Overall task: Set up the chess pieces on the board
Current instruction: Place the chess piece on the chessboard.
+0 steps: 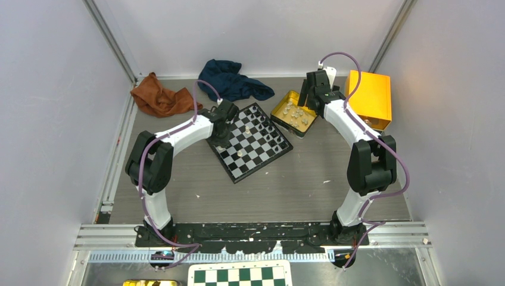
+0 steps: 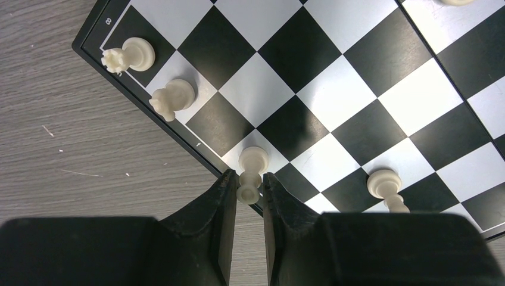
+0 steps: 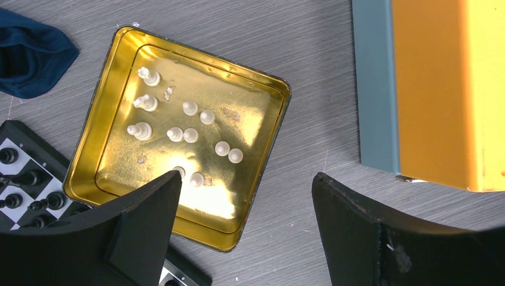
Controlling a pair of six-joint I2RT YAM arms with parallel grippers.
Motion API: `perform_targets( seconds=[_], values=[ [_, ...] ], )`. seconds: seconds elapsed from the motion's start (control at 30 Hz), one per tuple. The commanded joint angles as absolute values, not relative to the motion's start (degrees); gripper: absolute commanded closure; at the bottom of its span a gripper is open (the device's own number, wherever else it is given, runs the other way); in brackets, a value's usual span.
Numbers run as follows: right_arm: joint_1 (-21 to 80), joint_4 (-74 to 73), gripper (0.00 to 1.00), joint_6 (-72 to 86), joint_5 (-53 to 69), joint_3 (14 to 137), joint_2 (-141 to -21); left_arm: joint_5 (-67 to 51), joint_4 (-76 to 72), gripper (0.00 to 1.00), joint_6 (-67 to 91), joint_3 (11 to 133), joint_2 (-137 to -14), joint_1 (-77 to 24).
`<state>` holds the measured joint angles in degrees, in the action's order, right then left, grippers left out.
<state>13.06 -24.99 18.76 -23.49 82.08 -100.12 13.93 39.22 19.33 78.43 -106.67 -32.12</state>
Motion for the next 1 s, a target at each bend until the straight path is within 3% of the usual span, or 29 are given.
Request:
perform_targets(
  seconds=[0.0, 0.37, 0.5, 0.6, 0.97],
  values=[
    [13.4, -24.1, 0.14, 18.9, -24.8, 83.9, -98.5, 13.7, 37.6, 0.76, 20.0, 78.2, -105.5, -31.8],
    [13.5, -24.1, 0.14, 19.0, -24.7, 84.1, -98.6, 14.2, 37.8, 0.75, 19.8, 78.5, -105.0, -31.8],
    [13.5, -24.1, 0.14, 19.1, -24.6, 84.3, -98.8, 14.3, 37.8, 0.64, 19.8, 78.4, -104.5, -31.8],
    [13.5, -24.1, 0.14, 19.1, -24.6, 84.4, -98.9, 14.6, 37.8, 0.61, 19.7, 78.4, -104.1, -31.8],
    [13.6, -24.2, 0.14, 18.8, -24.7, 85.1, -99.2, 16.1, 38.1, 0.59, 19.6, 79.8, -102.2, -31.8]
  ],
)
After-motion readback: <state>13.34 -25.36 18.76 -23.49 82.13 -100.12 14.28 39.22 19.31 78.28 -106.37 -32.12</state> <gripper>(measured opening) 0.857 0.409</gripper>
